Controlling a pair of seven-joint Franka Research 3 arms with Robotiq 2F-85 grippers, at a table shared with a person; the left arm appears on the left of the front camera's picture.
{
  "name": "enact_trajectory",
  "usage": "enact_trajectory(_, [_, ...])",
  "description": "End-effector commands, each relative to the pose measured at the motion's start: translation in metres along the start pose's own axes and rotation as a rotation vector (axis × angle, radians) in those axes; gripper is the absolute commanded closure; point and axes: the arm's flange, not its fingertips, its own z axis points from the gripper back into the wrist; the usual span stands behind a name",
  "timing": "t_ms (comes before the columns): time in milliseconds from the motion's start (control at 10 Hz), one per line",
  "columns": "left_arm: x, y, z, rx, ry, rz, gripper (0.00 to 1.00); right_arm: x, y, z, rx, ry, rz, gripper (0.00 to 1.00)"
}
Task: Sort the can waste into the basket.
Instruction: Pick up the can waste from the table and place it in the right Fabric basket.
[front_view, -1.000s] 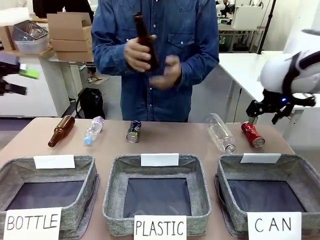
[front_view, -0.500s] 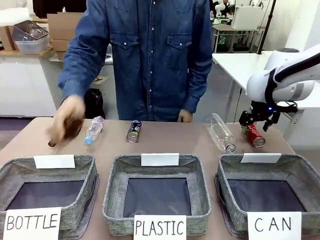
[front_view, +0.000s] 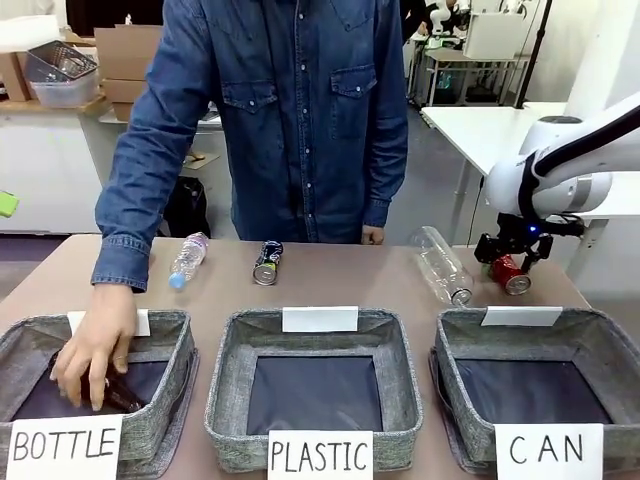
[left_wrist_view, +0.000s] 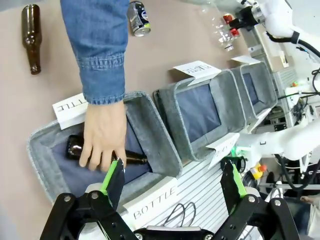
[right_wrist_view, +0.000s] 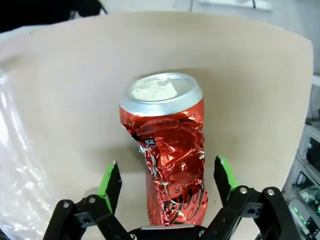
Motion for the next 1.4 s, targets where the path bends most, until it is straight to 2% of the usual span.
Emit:
enact_trajectory(0, [0.000,-0.002,0.002,-0.004,-0.015,0.004,0.00,0.005,0.002,0.008,0.000,0.007,-0.012,0.60])
enact_trajectory(100, [0.000,-0.002,0.002,-0.004,-0.015,0.004,0.00,0.005,0.001,0.007,-0.013,0.002,-0.015,1.00])
enact_trajectory(200, [0.000,-0.002,0.002,-0.004,-0.015,0.004,0.00,0.005,0.002,0.007,-0.013,0.001,-0.013,0.65])
enact_trajectory(300, [0.000,-0.002,0.002,-0.004,-0.015,0.004,0.00,0.005,0.001,0.007,-0.016,-0.001,-0.013,1.00])
enact_trajectory(900, [0.000,-0.002,0.002,-0.004,-0.015,0.004,0.00,0.002,0.004,0.011,0.002,-0.007,0.001,1.00])
enact_trajectory(1300, [0.000,-0.002,0.002,-0.004,-0.015,0.004,0.00,-0.014,-0.002,0.043,0.004,-0.052,0.008,1.00])
